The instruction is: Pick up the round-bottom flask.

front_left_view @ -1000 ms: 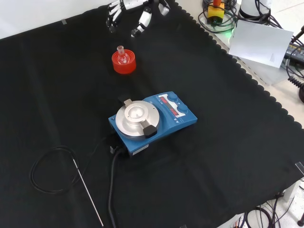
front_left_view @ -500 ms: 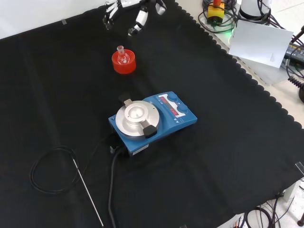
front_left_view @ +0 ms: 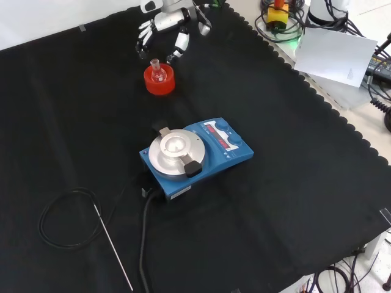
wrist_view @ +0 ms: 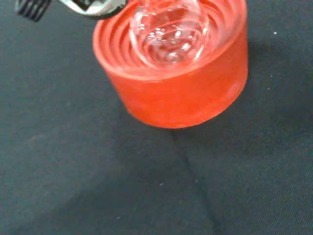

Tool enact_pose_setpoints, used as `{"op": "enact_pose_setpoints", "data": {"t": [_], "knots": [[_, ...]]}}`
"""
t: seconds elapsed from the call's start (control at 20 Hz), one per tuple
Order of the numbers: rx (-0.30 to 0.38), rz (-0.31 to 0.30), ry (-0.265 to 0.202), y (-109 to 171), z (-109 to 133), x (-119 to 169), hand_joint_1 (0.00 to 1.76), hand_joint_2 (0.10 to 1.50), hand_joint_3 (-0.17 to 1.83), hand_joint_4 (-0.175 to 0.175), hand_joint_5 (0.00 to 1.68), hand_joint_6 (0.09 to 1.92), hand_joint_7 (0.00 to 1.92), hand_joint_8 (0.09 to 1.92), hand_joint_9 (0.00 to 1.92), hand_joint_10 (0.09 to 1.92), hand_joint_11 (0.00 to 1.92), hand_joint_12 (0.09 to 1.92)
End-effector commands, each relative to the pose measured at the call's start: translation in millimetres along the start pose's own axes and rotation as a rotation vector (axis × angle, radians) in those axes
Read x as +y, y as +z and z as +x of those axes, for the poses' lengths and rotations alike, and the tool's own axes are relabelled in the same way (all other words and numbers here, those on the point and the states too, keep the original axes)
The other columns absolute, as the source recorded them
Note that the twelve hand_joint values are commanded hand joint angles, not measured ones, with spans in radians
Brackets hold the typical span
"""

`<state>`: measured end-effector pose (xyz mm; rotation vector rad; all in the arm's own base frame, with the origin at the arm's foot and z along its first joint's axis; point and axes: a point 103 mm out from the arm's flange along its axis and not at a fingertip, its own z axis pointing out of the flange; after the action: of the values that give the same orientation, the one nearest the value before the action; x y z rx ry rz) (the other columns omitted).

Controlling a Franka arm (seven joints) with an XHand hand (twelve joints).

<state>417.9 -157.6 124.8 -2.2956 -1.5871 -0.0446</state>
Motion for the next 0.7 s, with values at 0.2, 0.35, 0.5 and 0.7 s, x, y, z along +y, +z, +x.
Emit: {"op": "enact_pose_setpoints", "data": {"t": [0.2,0.35,0.5,0.7], "knots": [[-0.001,-0.035,-0.011,10,-1,11,0.84,0.69,0.59,-0.028,0.57,0.30,0.27,0.69,0.42,0.70,0.07,1.42],[0.005,-0.036,-0.015,14,0,12,0.85,0.68,0.59,-0.028,0.56,0.29,0.27,0.69,0.42,0.70,0.07,1.42],[0.005,-0.037,-0.017,18,1,13,0.85,0.67,0.59,-0.028,0.56,0.29,0.27,0.69,0.42,0.70,0.07,1.42],[0.008,-0.042,-0.017,20,2,16,0.86,0.66,0.59,-0.029,0.57,0.30,0.28,0.69,0.43,0.70,0.08,1.42]]}}
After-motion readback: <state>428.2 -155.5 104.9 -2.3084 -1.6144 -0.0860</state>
